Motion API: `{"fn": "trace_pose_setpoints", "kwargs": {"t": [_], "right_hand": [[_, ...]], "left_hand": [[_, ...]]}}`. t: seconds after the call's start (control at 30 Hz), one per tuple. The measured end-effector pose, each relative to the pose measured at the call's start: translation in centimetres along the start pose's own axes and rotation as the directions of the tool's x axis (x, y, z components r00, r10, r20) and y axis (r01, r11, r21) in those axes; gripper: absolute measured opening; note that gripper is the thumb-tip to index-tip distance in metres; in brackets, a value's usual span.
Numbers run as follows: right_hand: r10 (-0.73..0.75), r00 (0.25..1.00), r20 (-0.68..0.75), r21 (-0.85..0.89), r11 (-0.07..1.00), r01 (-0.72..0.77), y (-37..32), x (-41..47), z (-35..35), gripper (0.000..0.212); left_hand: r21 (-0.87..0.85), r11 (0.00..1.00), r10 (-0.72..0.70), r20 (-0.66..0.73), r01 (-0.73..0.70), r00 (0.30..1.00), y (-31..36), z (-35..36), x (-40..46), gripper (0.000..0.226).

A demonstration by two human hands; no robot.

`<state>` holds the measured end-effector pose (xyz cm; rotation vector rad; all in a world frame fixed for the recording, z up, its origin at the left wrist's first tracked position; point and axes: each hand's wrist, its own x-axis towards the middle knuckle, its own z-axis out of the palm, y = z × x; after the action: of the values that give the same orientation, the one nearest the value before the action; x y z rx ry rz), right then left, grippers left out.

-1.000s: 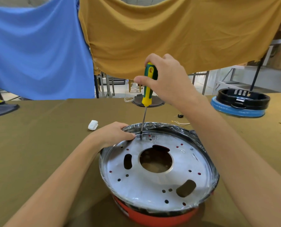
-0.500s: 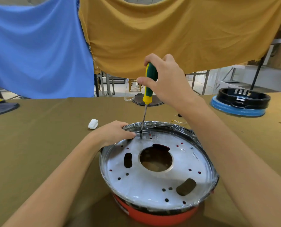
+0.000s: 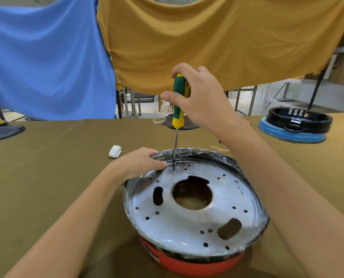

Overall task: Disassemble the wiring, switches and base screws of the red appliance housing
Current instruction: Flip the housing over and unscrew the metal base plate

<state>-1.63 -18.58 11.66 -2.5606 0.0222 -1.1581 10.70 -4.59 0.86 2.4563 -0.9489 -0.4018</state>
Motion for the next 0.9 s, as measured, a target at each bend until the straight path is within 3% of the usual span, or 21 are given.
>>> {"fn": "trace_pose_setpoints", "kwargs": {"t": [0.07, 0.17, 0.23, 0.3, 0.37, 0.43, 0.53, 0.67, 0.77, 0.9], "right_hand": [[0.01, 1.0, 0.02, 0.03, 1.0, -0.01, 0.1, 0.2, -0.4, 0.044], [0.07, 0.992, 0.1, 0.187, 0.978, -0.088, 0.1, 0.3, -1.0, 0.039], [0.099, 0.988, 0.122, 0.228, 0.966, -0.125, 0.0, 0.4, -0.9, 0.028], [0.075, 0.992, 0.098, 0.162, 0.983, -0.091, -0.1, 0.2, -0.4, 0.024], [0.054, 0.998, 0.029, 0.068, 0.996, -0.056, -0.1, 0.0, 0.2, 0.036], [0.064, 0.998, -0.015, 0.015, 0.998, -0.063, 0.0, 0.0, 0.1, 0.046], [0.071, 0.997, 0.034, 0.061, 0.995, -0.073, 0.1, 0.3, -0.5, 0.049], [0.116, 0.99, 0.086, 0.266, 0.955, -0.135, -0.5, 0.1, -0.7, 0.031], [0.07, 0.995, 0.076, 0.176, 0.981, -0.083, -0.8, -0.2, 0.0, 0.026], [0.073, 0.997, -0.037, 0.026, 0.997, -0.073, -0.3, 0.0, -0.2, 0.041]], "left_hand": [[0.003, 1.0, -0.008, 0.0, 0.008, 1.0, 0.1, 0.1, 0.0, 0.044], [-0.021, 1.0, -0.005, -0.006, 0.005, 1.0, -0.3, 0.2, 0.2, 0.012], [-0.032, 0.999, -0.001, -0.014, 0.001, 1.0, -0.3, 0.2, 0.3, 0.013], [-0.039, 0.999, 0.001, -0.016, -0.002, 1.0, -0.4, 0.2, 0.5, 0.012], [-0.023, 1.0, -0.001, -0.012, 0.001, 1.0, -0.3, 0.2, 0.4, 0.016], [-0.013, 1.0, -0.01, -0.006, 0.01, 1.0, -0.2, 0.2, 0.3, 0.038], [-0.009, 1.0, -0.009, -0.001, 0.009, 1.0, -0.1, 0.1, 0.1, 0.04], [-0.02, 1.0, -0.001, -0.015, 0.001, 1.0, -0.2, 0.2, 0.2, 0.024], [-0.032, 0.999, 0.003, -0.018, -0.004, 1.0, -0.3, 0.2, 0.4, 0.022], [-0.029, 1.0, 0.004, -0.008, -0.005, 1.0, -0.4, 0.2, 0.6, 0.013]]}}
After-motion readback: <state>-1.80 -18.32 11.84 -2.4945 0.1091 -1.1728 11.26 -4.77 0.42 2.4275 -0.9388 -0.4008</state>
